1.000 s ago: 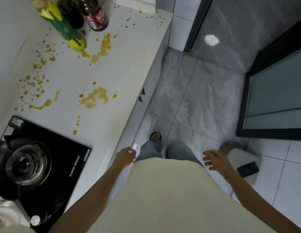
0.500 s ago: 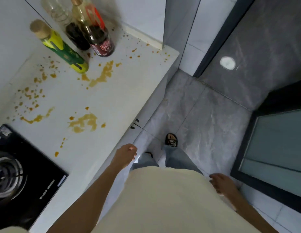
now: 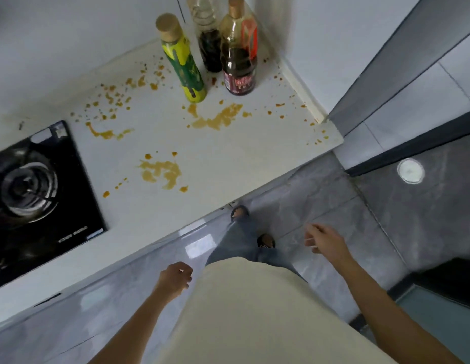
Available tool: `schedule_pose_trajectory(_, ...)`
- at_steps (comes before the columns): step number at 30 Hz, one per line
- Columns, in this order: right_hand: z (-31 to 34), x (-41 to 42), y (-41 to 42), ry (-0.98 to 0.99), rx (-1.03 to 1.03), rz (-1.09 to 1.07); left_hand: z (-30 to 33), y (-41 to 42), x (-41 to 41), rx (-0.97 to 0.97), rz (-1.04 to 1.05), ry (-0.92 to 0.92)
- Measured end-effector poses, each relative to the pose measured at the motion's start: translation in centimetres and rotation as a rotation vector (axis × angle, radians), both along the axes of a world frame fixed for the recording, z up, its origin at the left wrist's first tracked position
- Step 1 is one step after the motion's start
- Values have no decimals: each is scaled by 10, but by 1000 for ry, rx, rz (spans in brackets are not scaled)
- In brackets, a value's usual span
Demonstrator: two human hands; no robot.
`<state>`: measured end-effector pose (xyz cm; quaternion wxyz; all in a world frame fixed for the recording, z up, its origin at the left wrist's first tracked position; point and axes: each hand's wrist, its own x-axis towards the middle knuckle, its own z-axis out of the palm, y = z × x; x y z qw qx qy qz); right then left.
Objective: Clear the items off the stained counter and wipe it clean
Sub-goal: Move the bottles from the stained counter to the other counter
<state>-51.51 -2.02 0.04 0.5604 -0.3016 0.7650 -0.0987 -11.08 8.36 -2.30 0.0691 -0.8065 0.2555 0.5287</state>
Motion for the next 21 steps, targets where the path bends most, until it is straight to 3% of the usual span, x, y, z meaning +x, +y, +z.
schedule_pose_trajectory(9,6,12,-55,18,-17,124,6,-77,-4,-126,-56,71)
schedule_pose_trajectory(15,37,41,-121,-24,-223,114,44,-181,-3,-449,-83,174)
schedule_pose_trajectory(21,62,98,-250,-95,-457,141,73,-309,1,-662,116,145)
